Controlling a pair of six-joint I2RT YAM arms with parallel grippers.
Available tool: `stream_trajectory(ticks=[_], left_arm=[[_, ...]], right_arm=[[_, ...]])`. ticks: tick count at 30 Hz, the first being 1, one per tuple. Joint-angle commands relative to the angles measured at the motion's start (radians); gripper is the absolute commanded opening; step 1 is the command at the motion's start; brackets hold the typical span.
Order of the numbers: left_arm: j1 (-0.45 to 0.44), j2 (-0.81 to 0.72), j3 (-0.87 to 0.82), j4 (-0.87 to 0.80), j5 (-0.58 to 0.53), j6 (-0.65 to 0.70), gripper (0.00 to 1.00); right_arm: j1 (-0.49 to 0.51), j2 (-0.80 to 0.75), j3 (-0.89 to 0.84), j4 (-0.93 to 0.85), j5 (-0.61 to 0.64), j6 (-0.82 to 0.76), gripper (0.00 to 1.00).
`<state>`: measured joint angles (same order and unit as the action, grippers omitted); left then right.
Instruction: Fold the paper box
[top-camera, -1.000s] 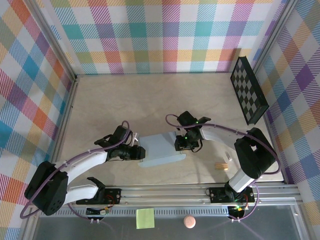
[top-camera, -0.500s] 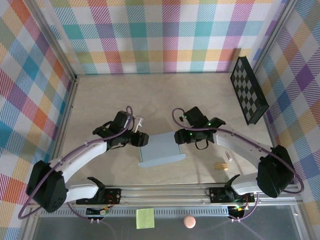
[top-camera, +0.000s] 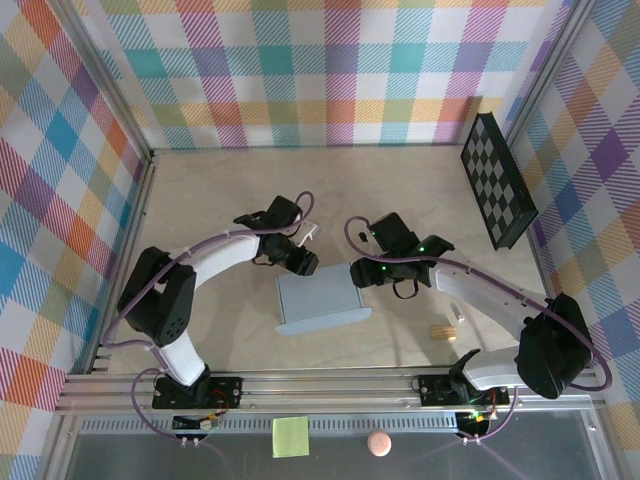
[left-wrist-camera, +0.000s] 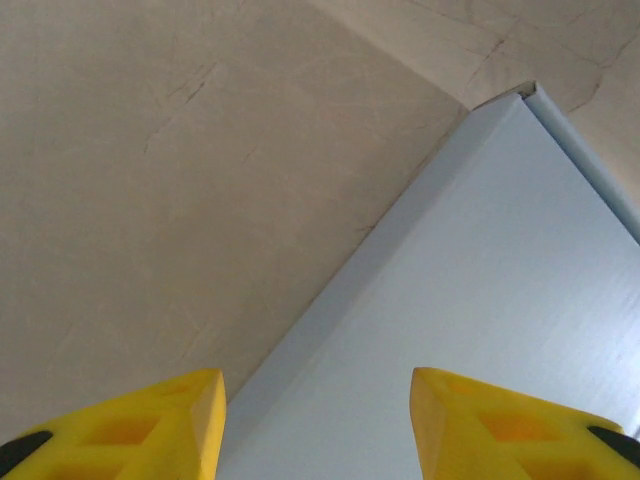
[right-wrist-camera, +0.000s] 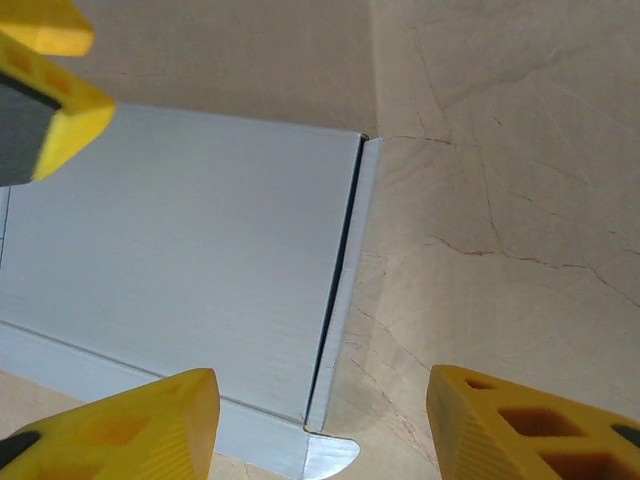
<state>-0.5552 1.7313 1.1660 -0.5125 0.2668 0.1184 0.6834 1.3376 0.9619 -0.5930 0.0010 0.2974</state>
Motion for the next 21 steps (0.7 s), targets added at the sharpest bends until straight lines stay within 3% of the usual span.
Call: stream_trajectory(ticks=[1,15,21], left_arm=[[-0.005,0.052,0.057,-0.071,-0.019,0.065,0.5],[-0.005,0.132,0.065,-0.057,-0.052,0.076,0.37],[-0.006,0.139,0.056,-0.054,-0.064,0.082,0.3]], right_arm=[[0.005,-0.03,0.003,-0.017,0.013,-0.023,0.58],[0.005,-0.03,0.012,-0.013,0.028,-0.059,0.57],[0.007,-0.062,-0.046,0.123,-0.11,-0.209,0.58]])
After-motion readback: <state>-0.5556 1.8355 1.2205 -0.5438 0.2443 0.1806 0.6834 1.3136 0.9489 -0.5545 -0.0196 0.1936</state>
